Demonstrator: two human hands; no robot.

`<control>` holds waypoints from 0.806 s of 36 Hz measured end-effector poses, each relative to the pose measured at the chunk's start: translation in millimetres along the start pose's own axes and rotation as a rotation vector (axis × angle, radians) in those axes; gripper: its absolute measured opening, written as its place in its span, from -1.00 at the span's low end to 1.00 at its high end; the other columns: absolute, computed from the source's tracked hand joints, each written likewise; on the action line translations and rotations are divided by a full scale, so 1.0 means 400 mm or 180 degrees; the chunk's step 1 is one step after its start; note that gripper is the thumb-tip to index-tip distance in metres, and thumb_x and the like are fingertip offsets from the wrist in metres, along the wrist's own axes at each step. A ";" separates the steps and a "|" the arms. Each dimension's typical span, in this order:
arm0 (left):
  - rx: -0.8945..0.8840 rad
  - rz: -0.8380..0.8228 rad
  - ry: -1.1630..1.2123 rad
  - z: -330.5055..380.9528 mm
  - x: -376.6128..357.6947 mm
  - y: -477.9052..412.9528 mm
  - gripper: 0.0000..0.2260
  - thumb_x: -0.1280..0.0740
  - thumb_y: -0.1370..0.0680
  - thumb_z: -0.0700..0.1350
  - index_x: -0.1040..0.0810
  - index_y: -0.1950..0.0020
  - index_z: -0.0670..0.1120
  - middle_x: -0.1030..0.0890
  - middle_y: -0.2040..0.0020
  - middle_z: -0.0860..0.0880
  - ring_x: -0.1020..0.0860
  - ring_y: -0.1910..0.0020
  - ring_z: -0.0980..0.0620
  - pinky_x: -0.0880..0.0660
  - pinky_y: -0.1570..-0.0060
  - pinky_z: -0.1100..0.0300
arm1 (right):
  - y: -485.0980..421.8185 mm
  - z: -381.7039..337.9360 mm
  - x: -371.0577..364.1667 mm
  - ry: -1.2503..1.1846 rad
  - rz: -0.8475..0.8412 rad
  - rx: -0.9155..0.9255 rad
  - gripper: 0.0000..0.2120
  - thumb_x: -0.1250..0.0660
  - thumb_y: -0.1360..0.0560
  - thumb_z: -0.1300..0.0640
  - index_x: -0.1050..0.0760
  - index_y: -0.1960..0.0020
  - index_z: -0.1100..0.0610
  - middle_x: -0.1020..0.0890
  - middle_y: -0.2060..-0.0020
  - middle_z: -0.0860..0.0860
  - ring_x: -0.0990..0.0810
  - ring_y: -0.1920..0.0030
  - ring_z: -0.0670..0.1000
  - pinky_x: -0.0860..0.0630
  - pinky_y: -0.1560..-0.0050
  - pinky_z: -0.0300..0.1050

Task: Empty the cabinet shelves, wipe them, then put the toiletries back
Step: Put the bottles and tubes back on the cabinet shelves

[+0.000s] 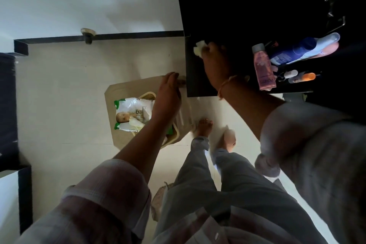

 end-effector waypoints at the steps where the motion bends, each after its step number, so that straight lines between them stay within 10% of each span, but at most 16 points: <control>1: 0.0049 0.0005 -0.0003 -0.006 0.004 0.000 -0.60 -0.25 -0.57 -0.35 -0.41 -0.41 -0.22 -0.43 -0.38 -0.19 -0.45 -0.33 -0.12 -0.28 -0.25 0.31 | -0.031 0.005 -0.001 -0.0022 -0.0001 0.0011 -0.67 -0.06 -0.63 0.15 -0.40 -0.32 0.23 -0.43 -0.28 0.22 -0.41 -0.29 0.23 -0.32 -0.25 -0.02; 4: 0.0123 0.0039 -0.0013 -0.011 0.013 -0.003 -0.60 -0.25 -0.57 -0.35 -0.40 -0.41 -0.20 -0.43 -0.39 -0.18 -0.44 -0.34 -0.11 -0.25 -0.25 0.33 | -0.078 -0.002 0.000 -0.0132 0.0010 -0.0033 -0.65 -0.03 -0.65 0.21 -0.30 -0.39 0.31 -0.34 -0.36 0.29 -0.34 -0.35 0.28 -0.27 -0.36 0.07; 14: -0.0100 -0.0111 0.0107 0.059 -0.007 -0.026 -0.61 -0.27 -0.50 -0.37 -0.47 -0.33 -0.23 -0.50 -0.30 -0.20 -0.52 -0.21 -0.15 -0.42 -0.18 0.18 | 0.259 -0.088 -0.014 -0.0732 -0.0051 0.0604 -0.69 -0.19 -0.56 0.19 -0.46 -0.29 0.17 -0.50 -0.13 0.10 -0.54 -0.04 0.11 -0.58 0.15 -0.13; 24: -0.0533 -0.0539 -0.0181 0.122 -0.068 -0.022 -0.60 -0.28 -0.58 -0.31 -0.41 -0.43 -0.17 -0.41 -0.42 -0.15 -0.43 -0.37 -0.11 -0.26 -0.29 0.33 | 0.282 0.155 -0.038 -0.0554 -0.0284 -0.0970 -0.68 0.03 -0.59 0.18 -0.39 -0.22 0.20 -0.44 -0.13 0.17 -0.47 -0.08 0.16 -0.37 0.10 -0.09; 29: -0.0547 -0.0546 -0.0315 0.120 -0.072 -0.024 -0.64 -0.28 -0.58 -0.30 -0.45 -0.39 -0.20 -0.41 -0.41 -0.14 -0.47 -0.32 -0.06 -0.15 -0.20 0.54 | 0.167 0.174 0.033 -0.0850 -0.0200 -0.1380 -0.80 -0.33 -0.39 0.16 -0.65 0.03 0.14 -0.64 0.17 0.06 -0.60 0.14 0.00 -0.56 0.13 -0.17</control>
Point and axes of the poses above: each hand's wrist, its own y-axis away from the middle knuckle, its own x-axis out of the back of the hand, z = x × y, the point moved 7 cm from there along -y, towards the middle knuckle
